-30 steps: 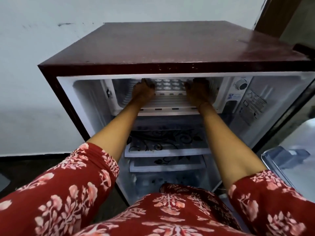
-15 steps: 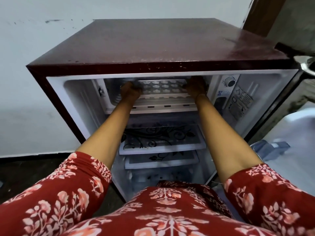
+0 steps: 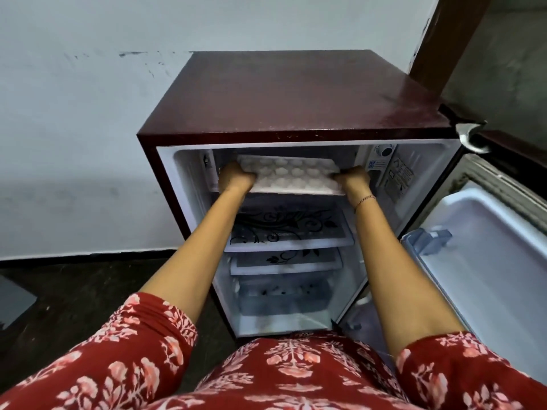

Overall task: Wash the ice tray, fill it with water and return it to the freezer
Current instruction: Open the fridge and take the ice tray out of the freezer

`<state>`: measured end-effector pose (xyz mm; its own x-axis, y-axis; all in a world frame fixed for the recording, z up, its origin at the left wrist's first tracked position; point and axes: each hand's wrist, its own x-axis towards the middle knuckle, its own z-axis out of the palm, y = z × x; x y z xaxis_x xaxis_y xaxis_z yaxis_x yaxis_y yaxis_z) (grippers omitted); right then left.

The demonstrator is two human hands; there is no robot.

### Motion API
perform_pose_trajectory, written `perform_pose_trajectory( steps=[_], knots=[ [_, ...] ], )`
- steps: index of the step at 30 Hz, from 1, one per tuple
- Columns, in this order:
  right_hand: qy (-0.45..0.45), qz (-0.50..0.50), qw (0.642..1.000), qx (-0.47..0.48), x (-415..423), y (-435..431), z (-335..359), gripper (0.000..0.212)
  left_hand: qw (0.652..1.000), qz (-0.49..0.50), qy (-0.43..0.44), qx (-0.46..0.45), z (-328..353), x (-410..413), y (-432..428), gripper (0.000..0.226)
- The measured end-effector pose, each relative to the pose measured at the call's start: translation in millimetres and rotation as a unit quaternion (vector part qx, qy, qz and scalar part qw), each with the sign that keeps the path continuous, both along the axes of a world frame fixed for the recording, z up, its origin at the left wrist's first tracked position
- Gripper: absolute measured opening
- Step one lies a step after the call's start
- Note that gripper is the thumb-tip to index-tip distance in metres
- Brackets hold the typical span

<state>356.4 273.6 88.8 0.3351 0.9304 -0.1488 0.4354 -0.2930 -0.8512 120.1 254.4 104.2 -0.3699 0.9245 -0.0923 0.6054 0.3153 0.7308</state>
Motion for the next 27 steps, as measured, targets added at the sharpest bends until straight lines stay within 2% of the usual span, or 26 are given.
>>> perform_pose_trajectory(
  steps=[2,6,9,13,17,20,27],
  knots=[
    [0.049,-0.028,0.998,0.006,3.4,-16.4,-3.2,0.052,1.0,0.001,0.001,-0.01,-0.6,-0.1,-16.7,0.024],
    [0.076,-0.06,0.995,0.014,3.6,-55.9,-10.6,0.042,1.0,0.01,-0.014,-0.014,-11.4,-4.4,-51.4,0.043],
    [0.079,-0.079,0.994,0.022,0.3,-88.1,-18.8,0.037,0.999,0.01,-0.052,-0.003,-22.0,-8.1,-77.5,0.036],
    [0.063,-0.092,0.994,0.01,-1.5,-130.1,-38.4,0.013,0.997,-0.005,-0.077,-0.017,-38.4,-12.7,-110.7,0.034],
    [0.055,-0.123,0.991,-0.013,-2.5,-171.2,-57.1,0.019,0.994,-0.002,-0.105,-0.02,-55.5,-14.8,-146.4,0.051],
    [0.057,-0.135,0.989,-0.035,-5.2,-199.9,-67.3,0.037,0.994,-0.002,-0.11,-0.028,-62.5,-17.6,-175.2,0.052],
    [0.048,-0.129,0.99,-0.006,-11.3,-269.6,-73.9,0.033,0.994,0.023,-0.105,-0.036,-73.3,-23.1,-243.4,0.055]
  ],
)
